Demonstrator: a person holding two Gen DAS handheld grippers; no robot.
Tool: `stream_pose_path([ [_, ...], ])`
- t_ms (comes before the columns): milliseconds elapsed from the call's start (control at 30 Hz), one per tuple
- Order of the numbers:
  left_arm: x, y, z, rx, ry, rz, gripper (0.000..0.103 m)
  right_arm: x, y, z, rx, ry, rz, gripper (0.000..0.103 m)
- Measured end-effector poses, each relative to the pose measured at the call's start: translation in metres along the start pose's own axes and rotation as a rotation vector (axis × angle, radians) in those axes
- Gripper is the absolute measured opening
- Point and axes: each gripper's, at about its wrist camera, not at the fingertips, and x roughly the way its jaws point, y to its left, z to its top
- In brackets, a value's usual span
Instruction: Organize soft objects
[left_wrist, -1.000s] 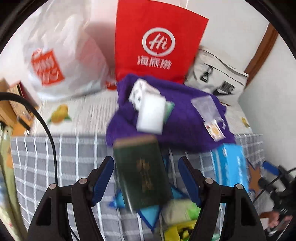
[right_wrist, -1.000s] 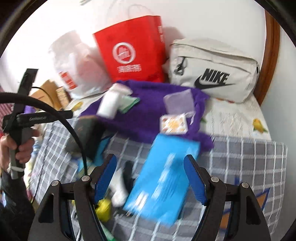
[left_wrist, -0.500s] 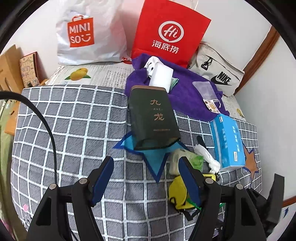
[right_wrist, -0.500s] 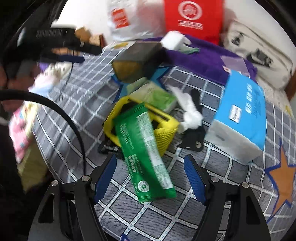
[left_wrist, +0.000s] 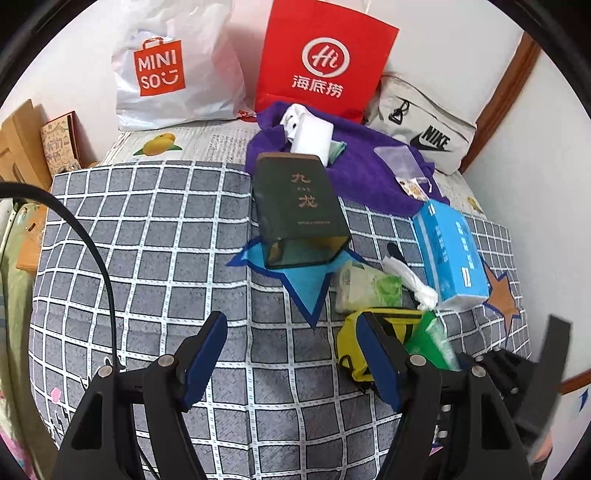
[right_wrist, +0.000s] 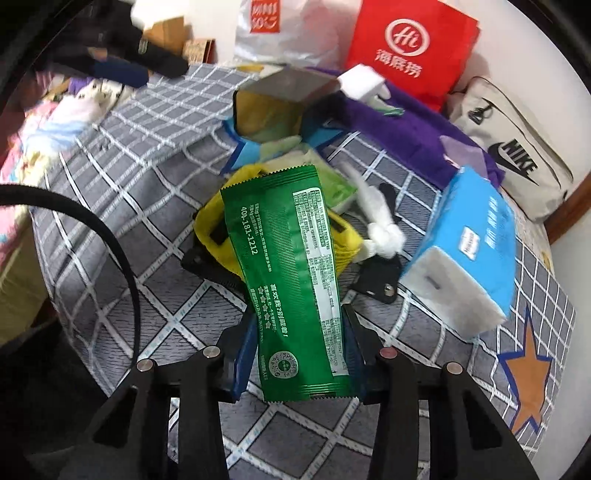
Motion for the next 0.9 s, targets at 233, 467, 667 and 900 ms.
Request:
stream_pose_path([
  [233, 0.025, -0.017, -0.01, 0.029, 0.063, -0.036, 0.071, -0.031, -0.025, -0.013, 0.145, -0.073, 0.039, 0.042],
  [467, 0.066, -0.045, -0.028, 0.084, 0.135, -0.057, 0.07, -0.044, -0.049, -0.026, 0.251, -0.091, 0.025, 0.042],
  [667, 0.089, -0.059, -0.039, 0.139, 0.108, 0.001, 0.056, -0.041, -0.063, -0.034, 0.296, -0.072, 0.018, 0.042],
  [900, 0.081, -0.049, -0.036, 0.122, 0.081, -0.091, 0.029, -0.044, -0.073, -0.032, 0.322, -0.089, 0.041, 0.042],
])
